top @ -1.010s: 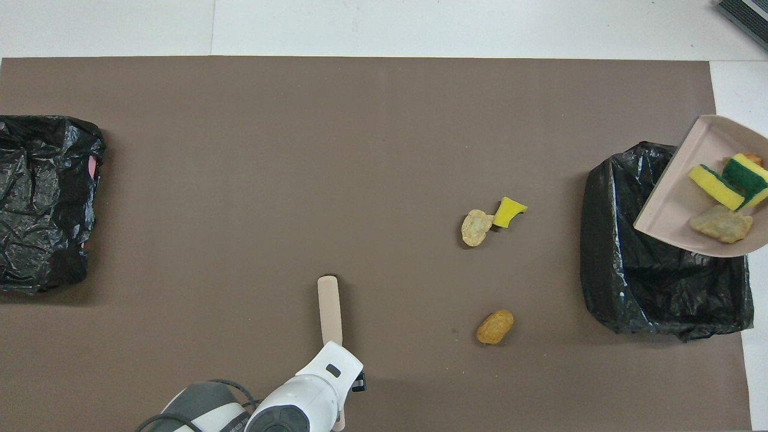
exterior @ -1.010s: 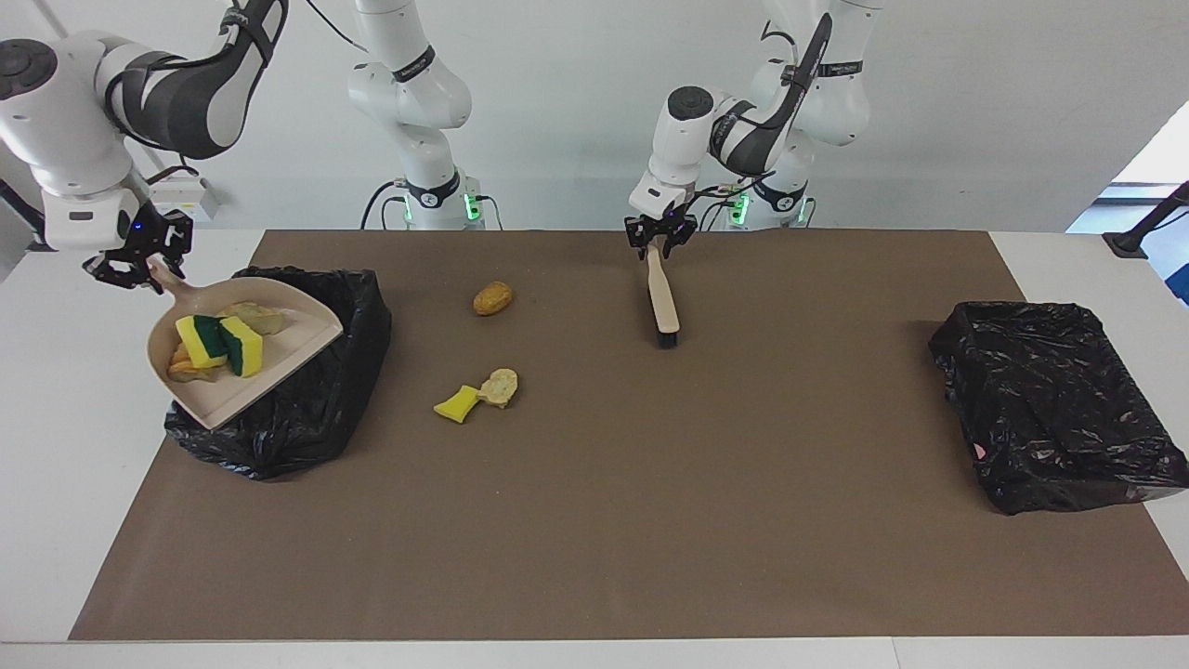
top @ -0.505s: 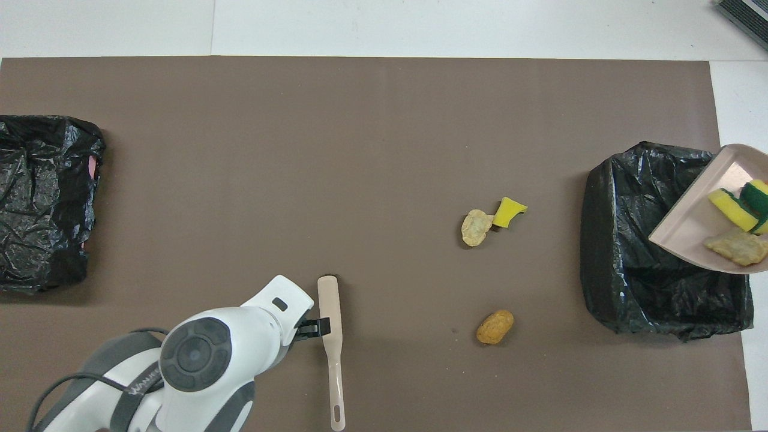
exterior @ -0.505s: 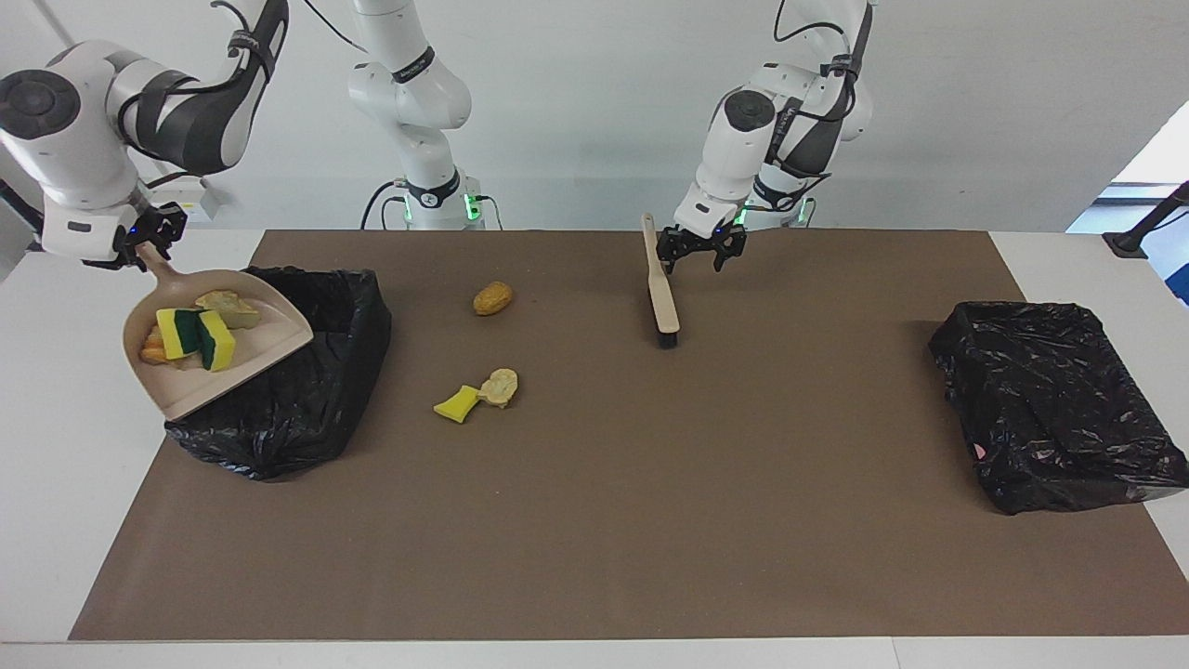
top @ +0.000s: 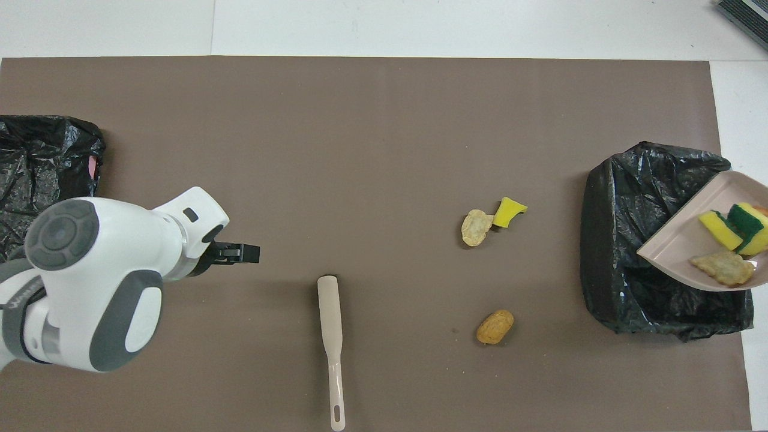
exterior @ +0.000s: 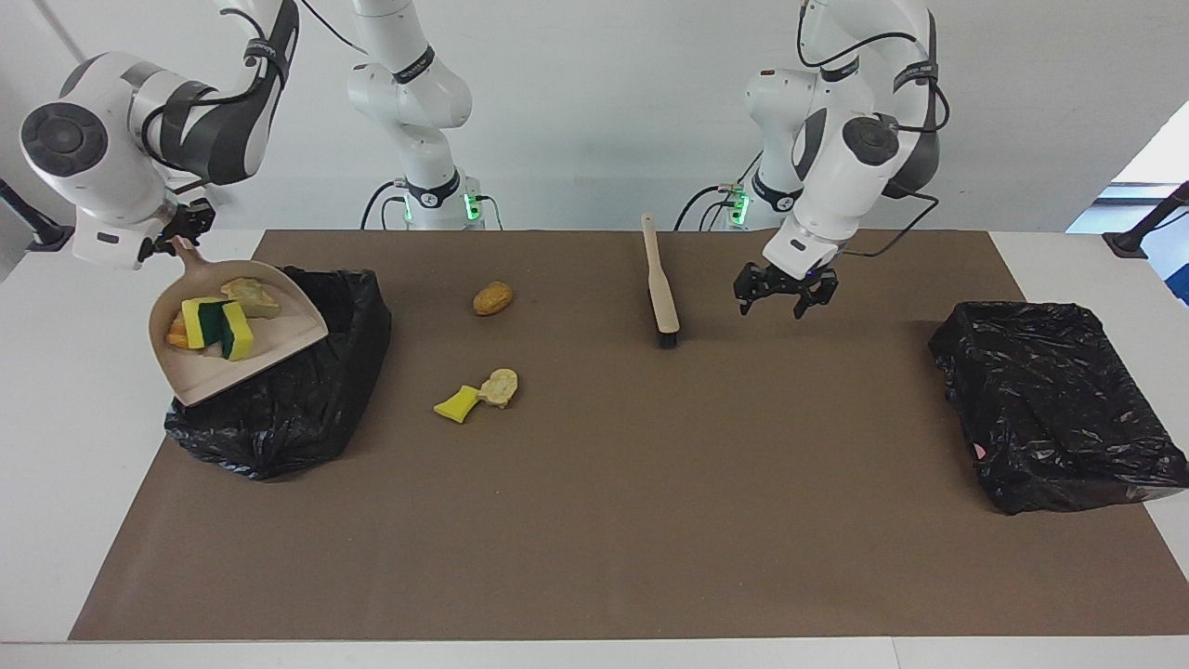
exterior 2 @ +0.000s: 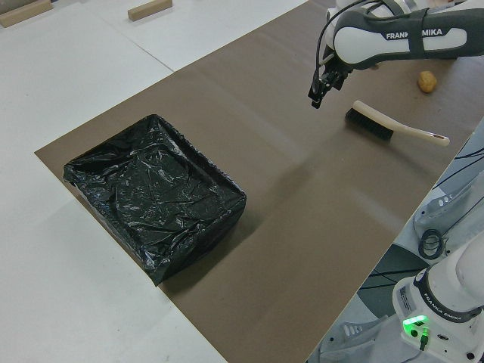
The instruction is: Sweep and dump trash in bin
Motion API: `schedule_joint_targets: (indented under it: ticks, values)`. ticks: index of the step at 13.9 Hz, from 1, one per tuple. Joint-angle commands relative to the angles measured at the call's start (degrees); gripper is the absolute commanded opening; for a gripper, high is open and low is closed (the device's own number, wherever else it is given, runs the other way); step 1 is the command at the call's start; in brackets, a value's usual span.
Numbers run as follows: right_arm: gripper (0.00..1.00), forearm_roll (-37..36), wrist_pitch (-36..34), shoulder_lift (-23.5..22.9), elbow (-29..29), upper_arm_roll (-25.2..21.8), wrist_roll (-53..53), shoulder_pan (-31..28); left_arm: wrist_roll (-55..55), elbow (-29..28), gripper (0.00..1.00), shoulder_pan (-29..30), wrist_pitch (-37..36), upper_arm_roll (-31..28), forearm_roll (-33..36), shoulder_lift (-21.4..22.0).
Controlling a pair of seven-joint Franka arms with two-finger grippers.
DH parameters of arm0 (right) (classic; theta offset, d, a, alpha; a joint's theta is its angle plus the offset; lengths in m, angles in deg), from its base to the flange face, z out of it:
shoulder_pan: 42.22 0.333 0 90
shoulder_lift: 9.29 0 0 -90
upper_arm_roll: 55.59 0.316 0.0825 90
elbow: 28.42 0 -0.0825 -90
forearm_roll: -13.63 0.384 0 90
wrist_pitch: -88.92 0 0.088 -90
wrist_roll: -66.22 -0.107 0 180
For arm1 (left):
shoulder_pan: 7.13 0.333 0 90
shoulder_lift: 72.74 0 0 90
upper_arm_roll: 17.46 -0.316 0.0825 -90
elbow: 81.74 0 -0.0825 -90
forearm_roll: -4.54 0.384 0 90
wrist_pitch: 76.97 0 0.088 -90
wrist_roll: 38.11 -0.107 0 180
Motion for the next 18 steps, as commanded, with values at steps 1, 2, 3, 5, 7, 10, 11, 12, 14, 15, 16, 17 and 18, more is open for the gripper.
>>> schedule_joint_targets:
  ticks: [1,2,3,5,7,10,11,12,14,15,16,17,18]
  values:
    - [0.00,-0.91,-4.57,-0.21,2.58,0.57,-2.22,0.45,-5.36,9.38,1.00,5.32,-7.55,0.74,0.81,-3.80]
    - [0.00,-0.47,-6.49,-1.25,4.42,0.57,-2.66,0.80,-8.08,11.67,1.00,6.72,-10.02,0.74,0.81,-4.15]
    - [0.00,-0.38,-8.60,-2.22,6.61,0.57,-2.84,0.89,-10.28,13.52,1.00,8.74,-11.87,0.74,0.81,-4.16]
    - [0.00,-0.03,-12.38,-4.51,9.52,0.57,-2.93,0.80,-11.97,17.38,1.00,11.65,-15.73,0.74,0.90,-4.16]
    - [0.00,0.06,-13.28,-4.60,9.71,0.57,-3.63,0.80,-11.98,21.86,1.00,13.67,-19.95,0.74,1.08,-5.20]
    - [0.00,-0.03,-15.92,-6.53,11.02,0.75,-4.77,0.80,-11.72,31.61,1.00,15.35,-26.72,0.66,2.12,-8.71]
    - [0.00,1.36,-16.27,-7.50,12.86,0.58,-5.12,0.63,-11.71,33.99,1.00,15.44,-27.61,0.66,2.83,-9.94]
    - [0.00,3.12,-18.01,-8.98,15.66,0.40,-6.52,0.28,-11.71,34.97,1.00,15.44,-28.05,0.66,3.09,-10.30]
    - [0.00,5.84,-20.40,-10.05,18.49,-0.04,-10.47,-0.51,-11.71,35.60,1.00,15.35,-28.14,0.66,4.76,-10.05]
    - [0.00,7.34,-20.31,-10.05,18.59,-0.30,-11.71,-0.78,-11.71,36.47,1.00,15.26,-28.23,0.66,5.64,-9.96]
    - [0.00,8.05,-20.31,-10.05,18.50,-0.48,-13.02,-1.22,-11.71,37.26,1.00,15.00,-29.19,0.74,6.60,-9.78]
    - [0.00,8.40,-20.40,-9.88,18.32,-0.48,-13.73,-1.05,-11.54,37.36,1.00,14.39,-29.81,0.92,6.96,-9.35]
    - [0.00,8.58,-20.84,-9.79,18.15,-0.48,-14.35,-0.78,-11.45,37.36,1.00,14.38,-29.90,0.83,7.05,-9.17]
